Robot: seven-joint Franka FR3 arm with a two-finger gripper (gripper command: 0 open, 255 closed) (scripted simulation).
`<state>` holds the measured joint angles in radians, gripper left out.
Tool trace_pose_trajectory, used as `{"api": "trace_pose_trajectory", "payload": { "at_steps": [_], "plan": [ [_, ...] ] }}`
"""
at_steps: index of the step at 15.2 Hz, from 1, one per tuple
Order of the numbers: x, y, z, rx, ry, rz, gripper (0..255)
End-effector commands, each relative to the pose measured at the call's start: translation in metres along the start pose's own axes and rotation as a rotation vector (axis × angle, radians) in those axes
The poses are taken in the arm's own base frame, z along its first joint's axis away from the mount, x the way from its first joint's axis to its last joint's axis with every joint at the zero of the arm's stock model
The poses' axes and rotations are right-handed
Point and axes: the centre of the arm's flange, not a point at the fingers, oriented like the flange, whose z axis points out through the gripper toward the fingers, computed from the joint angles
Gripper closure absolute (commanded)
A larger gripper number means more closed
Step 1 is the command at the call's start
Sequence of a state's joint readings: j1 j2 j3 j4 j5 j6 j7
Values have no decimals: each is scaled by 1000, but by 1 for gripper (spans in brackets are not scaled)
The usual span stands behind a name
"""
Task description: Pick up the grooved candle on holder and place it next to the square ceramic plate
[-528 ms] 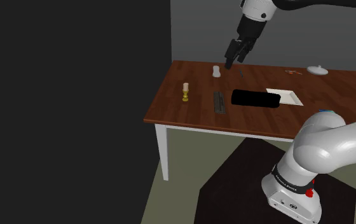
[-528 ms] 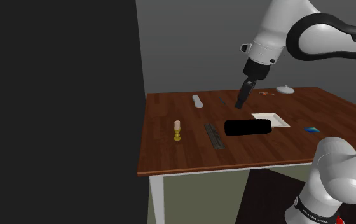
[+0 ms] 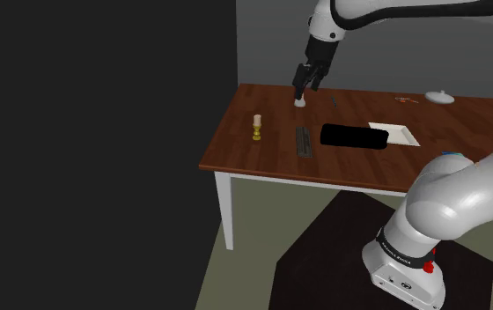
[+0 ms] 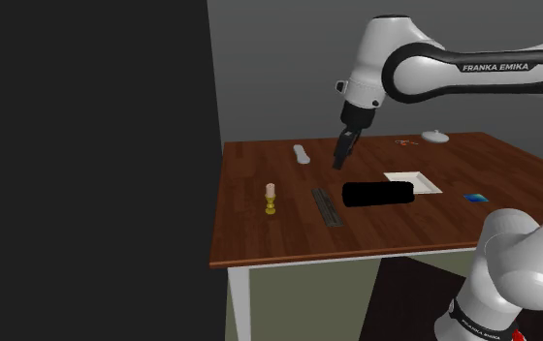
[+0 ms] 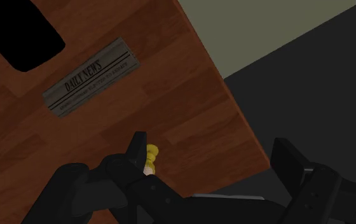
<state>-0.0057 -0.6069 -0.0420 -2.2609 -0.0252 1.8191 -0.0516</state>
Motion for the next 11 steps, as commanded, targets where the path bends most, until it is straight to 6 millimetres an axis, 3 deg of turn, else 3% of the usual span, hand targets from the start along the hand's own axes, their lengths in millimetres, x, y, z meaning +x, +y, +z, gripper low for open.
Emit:
{"api": "trace_pose_trajectory", "payload": {
  "at_steps": [1, 11],
  "plan": [
    [20, 5, 18, -1, -17, -7, 0],
    [122, 40, 109, -7, -103, -38, 0]
  ]
}}
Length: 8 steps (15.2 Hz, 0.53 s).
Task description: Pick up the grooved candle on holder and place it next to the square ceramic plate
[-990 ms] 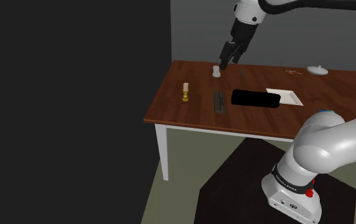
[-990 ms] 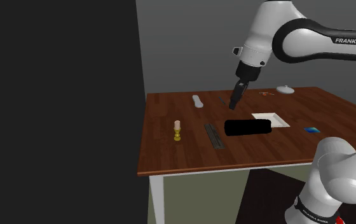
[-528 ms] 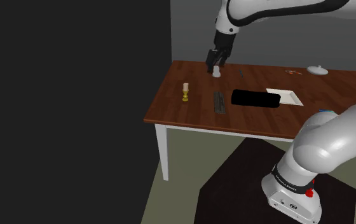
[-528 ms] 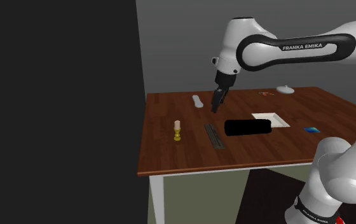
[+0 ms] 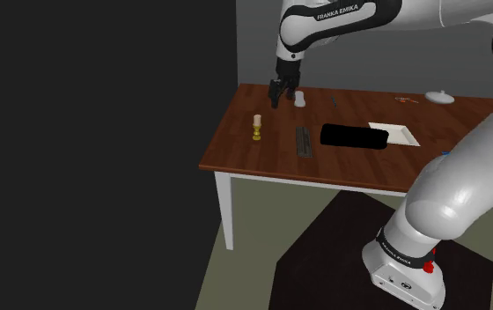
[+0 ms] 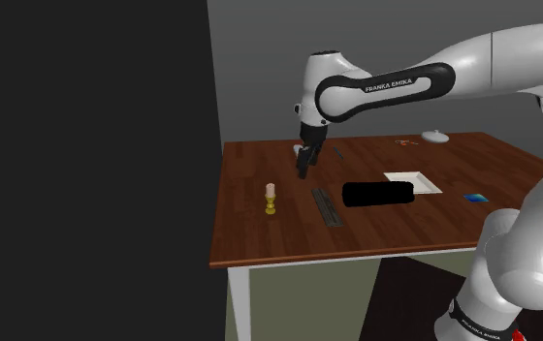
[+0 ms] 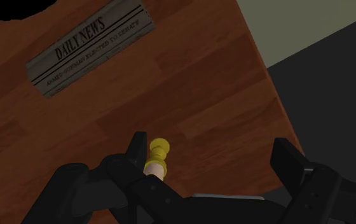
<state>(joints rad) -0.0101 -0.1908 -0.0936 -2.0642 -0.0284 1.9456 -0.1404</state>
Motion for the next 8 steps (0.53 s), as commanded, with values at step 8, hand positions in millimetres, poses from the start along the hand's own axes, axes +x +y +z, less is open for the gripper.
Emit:
{"api": "trace_pose_trajectory", "payload": {
  "at_steps": [8],
  "plan": [
    [97, 35, 84, -6, -77, -28, 0]
  ]
}}
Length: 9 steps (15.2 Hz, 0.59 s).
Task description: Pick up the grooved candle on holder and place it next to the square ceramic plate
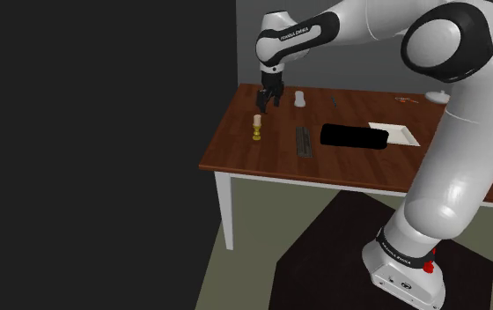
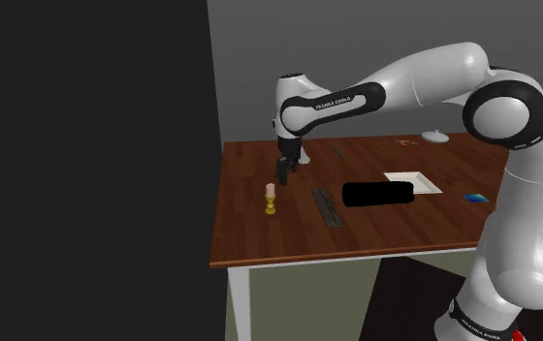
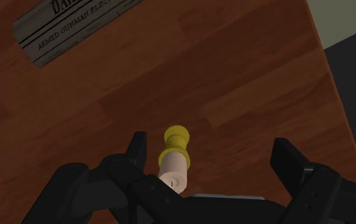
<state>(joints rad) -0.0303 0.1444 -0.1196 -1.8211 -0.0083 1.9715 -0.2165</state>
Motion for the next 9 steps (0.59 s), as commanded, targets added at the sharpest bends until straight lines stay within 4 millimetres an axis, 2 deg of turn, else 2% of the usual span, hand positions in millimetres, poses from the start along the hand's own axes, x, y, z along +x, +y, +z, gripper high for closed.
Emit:
{"api": "trace_pose_trajectory", "payload": {
  "at_steps": [1, 6, 9],
  "plan": [
    [24, 5, 19, -1, -18, -7, 0],
    [75, 23, 64, -4, -61, -23, 0],
    [77, 24, 77, -4, -63, -23, 0]
  ]
}}
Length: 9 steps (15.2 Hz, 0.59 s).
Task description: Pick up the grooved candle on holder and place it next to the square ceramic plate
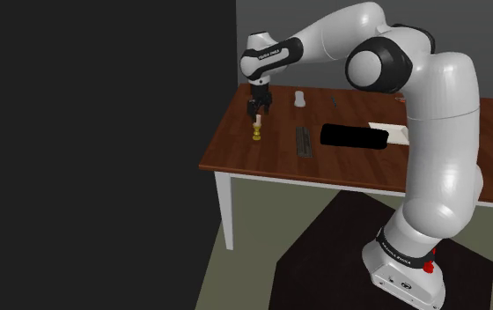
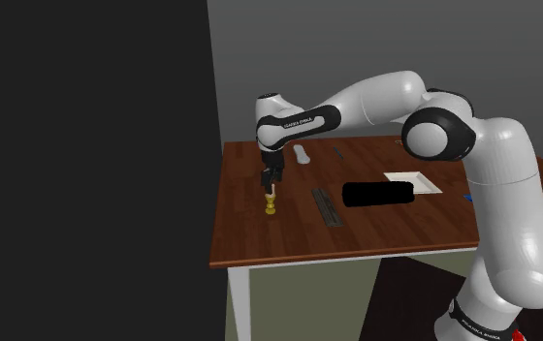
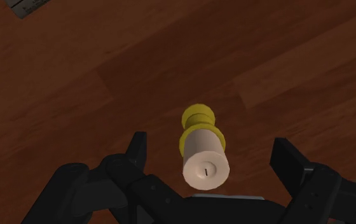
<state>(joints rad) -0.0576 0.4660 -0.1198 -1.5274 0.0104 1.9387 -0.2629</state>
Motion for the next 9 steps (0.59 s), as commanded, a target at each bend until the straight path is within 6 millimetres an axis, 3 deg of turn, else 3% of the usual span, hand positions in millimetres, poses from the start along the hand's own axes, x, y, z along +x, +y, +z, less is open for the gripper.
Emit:
{"api": "trace_pose_trajectory", "payload": {
  "at_steps": [1, 5, 9],
  "plan": [
    [2, 0, 11, 0, -1, -1, 0],
    [2, 0, 35, 0, -1, -1, 0],
    [2, 0, 35, 0, -1, -1, 0]
  ]
}}
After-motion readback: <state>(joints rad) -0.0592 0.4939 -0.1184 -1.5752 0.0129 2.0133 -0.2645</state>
